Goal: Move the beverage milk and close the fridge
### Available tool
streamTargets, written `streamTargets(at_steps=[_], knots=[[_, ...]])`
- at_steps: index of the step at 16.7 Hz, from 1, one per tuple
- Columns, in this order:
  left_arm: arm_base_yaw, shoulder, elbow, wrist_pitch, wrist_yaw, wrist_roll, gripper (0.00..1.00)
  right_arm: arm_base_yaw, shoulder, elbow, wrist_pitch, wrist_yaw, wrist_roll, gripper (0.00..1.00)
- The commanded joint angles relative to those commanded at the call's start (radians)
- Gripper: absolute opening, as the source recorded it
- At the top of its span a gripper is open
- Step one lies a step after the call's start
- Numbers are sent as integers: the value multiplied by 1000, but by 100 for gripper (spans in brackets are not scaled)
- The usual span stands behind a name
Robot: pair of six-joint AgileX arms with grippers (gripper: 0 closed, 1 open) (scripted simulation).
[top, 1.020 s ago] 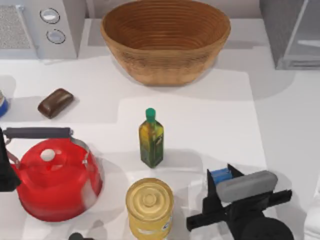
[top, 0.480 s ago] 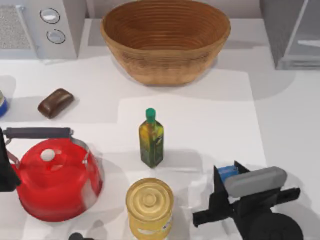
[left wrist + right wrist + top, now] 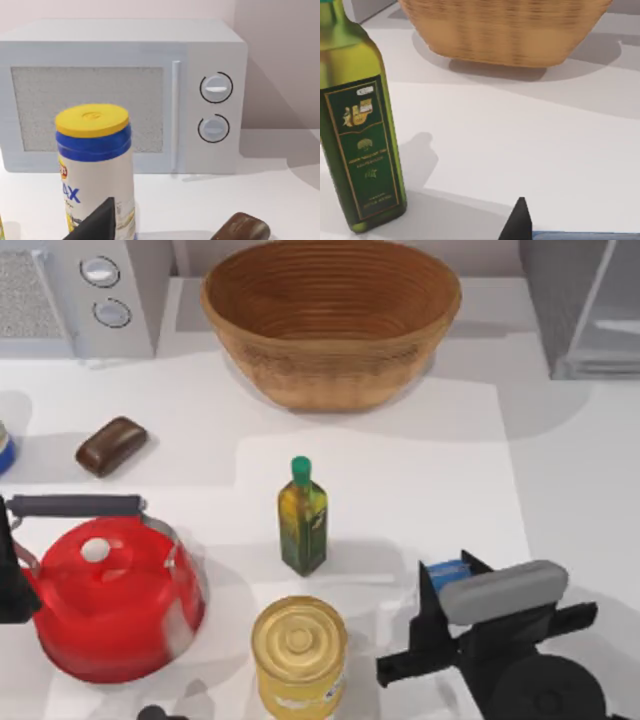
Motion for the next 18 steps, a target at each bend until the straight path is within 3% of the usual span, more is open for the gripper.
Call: streamTargets(at_steps=[5, 8, 18], knots=[[0, 0, 0, 0, 0, 0, 100, -13, -2, -1, 0, -13, -2, 0], [0, 0, 0, 0, 0, 0, 100, -100, -31, 12, -15, -92, -27, 0], [0, 0, 0, 0, 0, 0, 100, -827, -221, 124, -94, -564, -154, 0]])
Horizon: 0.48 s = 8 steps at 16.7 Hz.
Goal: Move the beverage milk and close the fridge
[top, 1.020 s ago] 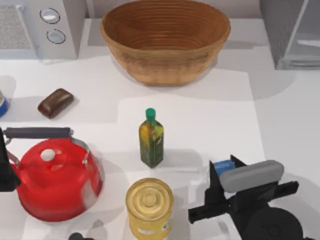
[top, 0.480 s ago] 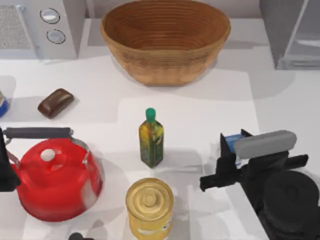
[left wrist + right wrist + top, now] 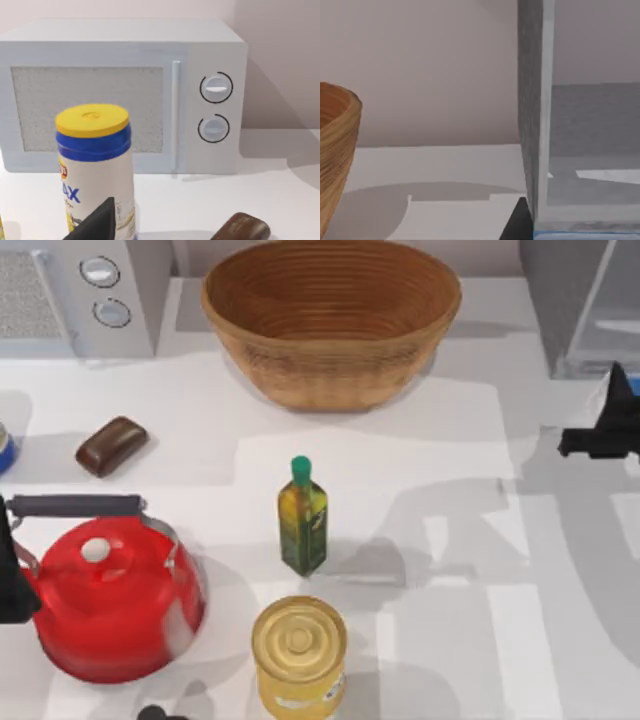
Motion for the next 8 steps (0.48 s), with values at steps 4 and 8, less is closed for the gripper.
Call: streamTargets(at_steps=[4, 8], knots=[[0, 0, 0, 0, 0, 0, 100, -195, -73, 23, -54, -159, -45, 0], [0, 0, 0, 0, 0, 0, 100, -231, -92, 28, -71, -194, -56, 0]])
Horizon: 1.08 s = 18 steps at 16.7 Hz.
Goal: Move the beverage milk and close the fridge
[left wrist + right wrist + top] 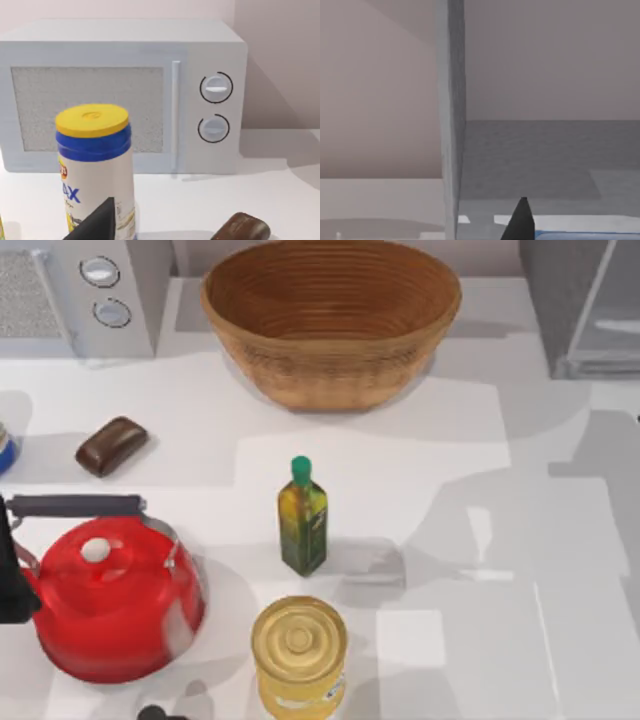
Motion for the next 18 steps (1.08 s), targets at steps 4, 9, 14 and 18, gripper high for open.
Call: streamTargets(at_steps=[4, 9, 14, 18], knots=[[0, 0, 0, 0, 0, 0, 100, -1, 16, 10, -6, -1, 1, 0], [0, 0, 0, 0, 0, 0, 100, -50, 180, 197, -87, -53, -8, 0], [0, 0, 0, 0, 0, 0, 100, -106, 385, 469, -188, -109, -19, 0], [0, 0, 0, 0, 0, 0, 100, -152, 530, 702, -281, -157, -28, 0]])
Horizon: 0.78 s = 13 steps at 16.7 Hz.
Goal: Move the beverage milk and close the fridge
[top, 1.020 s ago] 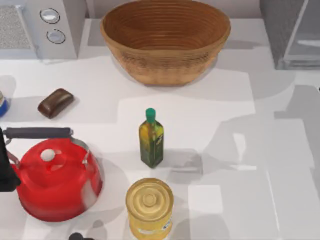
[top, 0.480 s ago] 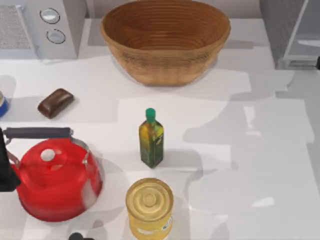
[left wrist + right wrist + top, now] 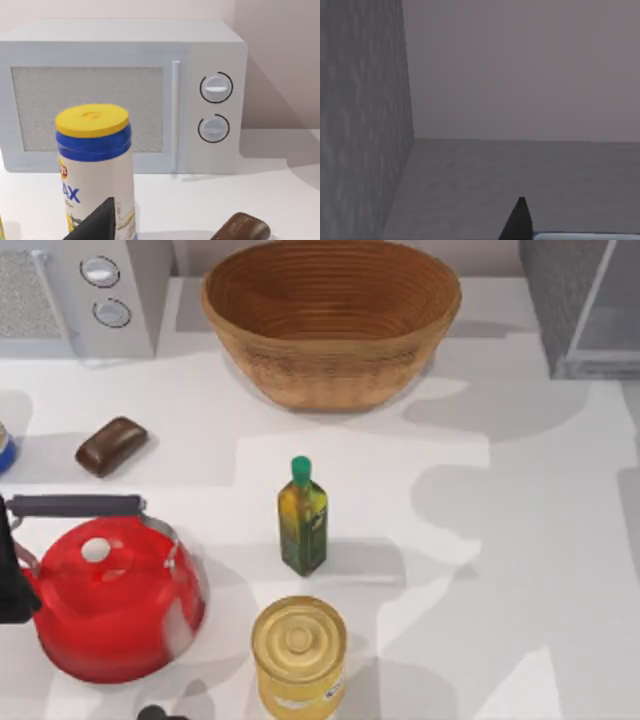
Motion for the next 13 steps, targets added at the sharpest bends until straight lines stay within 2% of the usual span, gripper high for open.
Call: streamTargets(at_steps=[5, 13], knots=[[0, 0, 0, 0, 0, 0, 100, -57, 162, 191, -116, -59, -11, 0], [0, 0, 0, 0, 0, 0, 100, -61, 176, 207, -128, -64, -12, 0]])
